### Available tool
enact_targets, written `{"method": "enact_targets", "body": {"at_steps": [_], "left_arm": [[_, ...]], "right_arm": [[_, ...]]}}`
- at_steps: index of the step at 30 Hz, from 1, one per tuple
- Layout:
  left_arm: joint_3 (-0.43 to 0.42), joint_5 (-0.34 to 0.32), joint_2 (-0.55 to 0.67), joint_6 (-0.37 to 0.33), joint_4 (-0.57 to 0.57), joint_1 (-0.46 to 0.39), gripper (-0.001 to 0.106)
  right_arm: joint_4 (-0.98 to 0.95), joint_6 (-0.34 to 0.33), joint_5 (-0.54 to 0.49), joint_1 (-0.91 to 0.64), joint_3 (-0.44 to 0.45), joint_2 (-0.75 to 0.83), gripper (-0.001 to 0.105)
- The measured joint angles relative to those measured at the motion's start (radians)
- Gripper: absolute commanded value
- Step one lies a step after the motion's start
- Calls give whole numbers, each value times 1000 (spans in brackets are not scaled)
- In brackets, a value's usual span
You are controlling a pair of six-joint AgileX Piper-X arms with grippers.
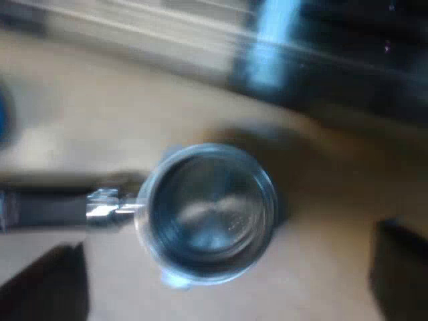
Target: Put the handle in the coffee machine
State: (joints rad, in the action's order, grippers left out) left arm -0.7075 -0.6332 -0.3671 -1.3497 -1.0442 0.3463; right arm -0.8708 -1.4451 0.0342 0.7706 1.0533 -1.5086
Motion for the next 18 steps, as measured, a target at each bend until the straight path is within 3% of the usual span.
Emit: {"method": "enact_targets", "body": {"at_steps": [8, 18], "left_arm": [[40, 0, 0, -5, 0, 0, 72], [40, 0, 0, -5, 6, 0, 72]], "right_arm": [[17, -13, 39, -6, 0, -91, 85], [56, 37, 28, -6, 0, -91, 85]]}}
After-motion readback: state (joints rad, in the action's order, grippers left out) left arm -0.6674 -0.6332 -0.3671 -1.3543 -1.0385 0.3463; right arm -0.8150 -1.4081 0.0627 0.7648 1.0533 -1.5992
